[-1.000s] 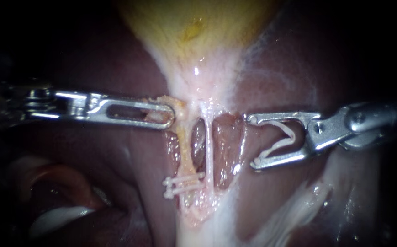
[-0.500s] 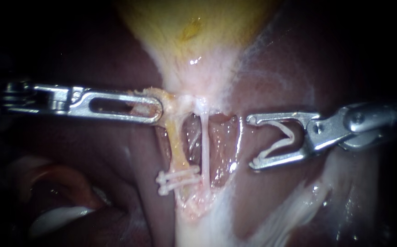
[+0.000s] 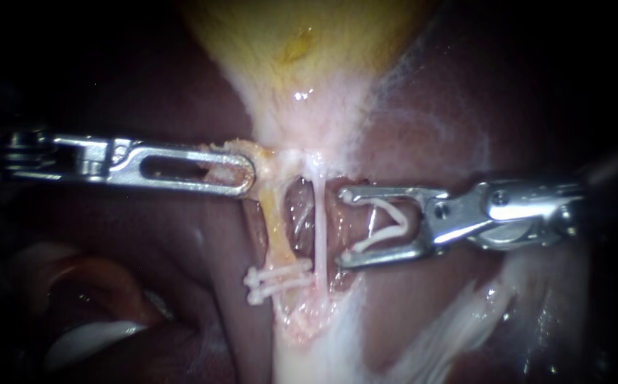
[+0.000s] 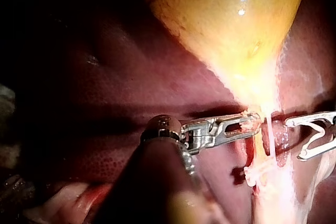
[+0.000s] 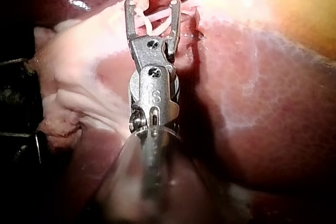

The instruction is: Clipping third clip left tube

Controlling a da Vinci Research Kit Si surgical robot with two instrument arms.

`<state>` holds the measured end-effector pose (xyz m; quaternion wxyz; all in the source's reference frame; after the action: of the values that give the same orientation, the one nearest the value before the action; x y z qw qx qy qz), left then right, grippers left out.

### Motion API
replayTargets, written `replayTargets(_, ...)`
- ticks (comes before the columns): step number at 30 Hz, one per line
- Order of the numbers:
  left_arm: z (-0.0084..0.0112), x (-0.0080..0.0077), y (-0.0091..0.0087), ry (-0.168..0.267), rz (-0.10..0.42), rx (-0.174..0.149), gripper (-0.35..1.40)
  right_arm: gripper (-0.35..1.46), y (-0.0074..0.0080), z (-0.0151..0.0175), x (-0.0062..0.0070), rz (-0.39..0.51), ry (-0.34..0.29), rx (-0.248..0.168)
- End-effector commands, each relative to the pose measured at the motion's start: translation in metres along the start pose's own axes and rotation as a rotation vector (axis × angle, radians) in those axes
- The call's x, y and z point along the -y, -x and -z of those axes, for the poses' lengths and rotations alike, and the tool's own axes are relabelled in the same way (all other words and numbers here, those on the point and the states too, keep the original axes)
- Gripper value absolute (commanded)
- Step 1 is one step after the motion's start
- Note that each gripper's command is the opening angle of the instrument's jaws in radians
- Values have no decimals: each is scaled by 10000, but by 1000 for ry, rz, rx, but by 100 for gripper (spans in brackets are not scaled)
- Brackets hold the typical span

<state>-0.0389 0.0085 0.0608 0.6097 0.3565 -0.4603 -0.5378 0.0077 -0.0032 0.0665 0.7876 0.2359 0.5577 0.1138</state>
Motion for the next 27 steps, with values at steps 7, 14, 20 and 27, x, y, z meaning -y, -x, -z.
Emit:
replayTargets(7, 0, 3, -2, -2, 0, -3, -35, 50, 7, -31, -1, -26, -10, -2)
replayTargets(14, 0, 5, -2, -1, 1, -2, -35, 50, 8, -49, -5, -48, -19, -4)
replayTargets(20, -1, 6, -2, -3, 1, -4, -35, 49, 9, -60, -7, -63, -41, -5)
replayTargets(27, -1, 6, -2, -3, 1, -3, -35, 47, 15, -73, -7, -94, -76, -13)
